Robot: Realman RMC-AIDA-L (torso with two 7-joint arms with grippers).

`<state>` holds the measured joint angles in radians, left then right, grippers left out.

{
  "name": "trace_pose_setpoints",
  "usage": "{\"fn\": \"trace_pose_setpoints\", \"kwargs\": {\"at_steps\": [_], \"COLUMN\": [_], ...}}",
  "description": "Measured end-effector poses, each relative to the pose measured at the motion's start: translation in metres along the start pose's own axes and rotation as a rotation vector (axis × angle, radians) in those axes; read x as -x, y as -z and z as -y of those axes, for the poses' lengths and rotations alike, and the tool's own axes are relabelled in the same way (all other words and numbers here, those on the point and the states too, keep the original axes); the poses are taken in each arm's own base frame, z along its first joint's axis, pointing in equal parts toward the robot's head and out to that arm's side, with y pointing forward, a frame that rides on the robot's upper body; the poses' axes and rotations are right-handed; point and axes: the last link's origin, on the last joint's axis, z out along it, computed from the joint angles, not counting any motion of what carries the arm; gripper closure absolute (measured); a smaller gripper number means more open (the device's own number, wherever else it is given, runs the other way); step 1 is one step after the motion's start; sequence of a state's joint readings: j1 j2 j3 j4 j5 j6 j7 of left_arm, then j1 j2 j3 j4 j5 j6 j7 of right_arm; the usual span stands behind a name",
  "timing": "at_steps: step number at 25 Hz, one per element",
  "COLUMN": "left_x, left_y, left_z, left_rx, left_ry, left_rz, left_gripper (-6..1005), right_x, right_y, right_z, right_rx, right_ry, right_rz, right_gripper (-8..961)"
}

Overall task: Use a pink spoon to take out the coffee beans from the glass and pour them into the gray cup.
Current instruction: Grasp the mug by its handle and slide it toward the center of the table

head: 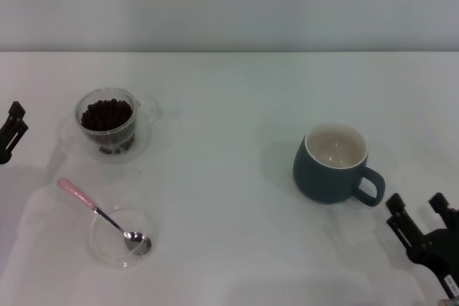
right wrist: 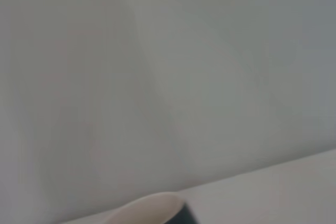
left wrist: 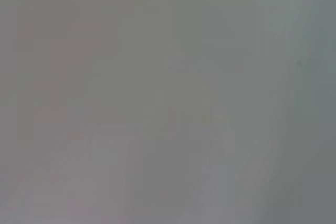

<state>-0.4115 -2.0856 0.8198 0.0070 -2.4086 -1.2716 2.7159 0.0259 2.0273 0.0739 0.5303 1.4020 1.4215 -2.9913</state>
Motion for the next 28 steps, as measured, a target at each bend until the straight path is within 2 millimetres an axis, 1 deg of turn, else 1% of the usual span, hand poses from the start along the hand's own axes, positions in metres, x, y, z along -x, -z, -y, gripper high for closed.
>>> {"fn": "trace_pose_setpoints", "kwargs": {"at_steps": [1,9,17,28], "left_x": [0.000,0.000,0.001,0.000], "left_y": [0.000,0.000,0.001,0.002], "left_z": [0.000,-0.001,-0.001,0.002], "left_rx": [0.000,0.002,-0.002,-0.018], "left_ry": [0.000,0.004,0.005,0.010], "left_rz": [0.000,-0.001,0.002,-0.004], "left_gripper": [105,105,105,105], "right_x": [-0.002,-0.008,-0.007,-0.006], "right_y": [-0.004,-0.018,-0.033,-0.044], "right_z": [-0.002,0.000,0.004,0.012], "right_rx": [0.015,0.035,0.049,0.025], "right_ry": [0.004,0.030,0.059,0.080], "right_rz": [-0.017,-0.076,-0.101,-0.120], "right_gripper": [83,84,84,85]}}
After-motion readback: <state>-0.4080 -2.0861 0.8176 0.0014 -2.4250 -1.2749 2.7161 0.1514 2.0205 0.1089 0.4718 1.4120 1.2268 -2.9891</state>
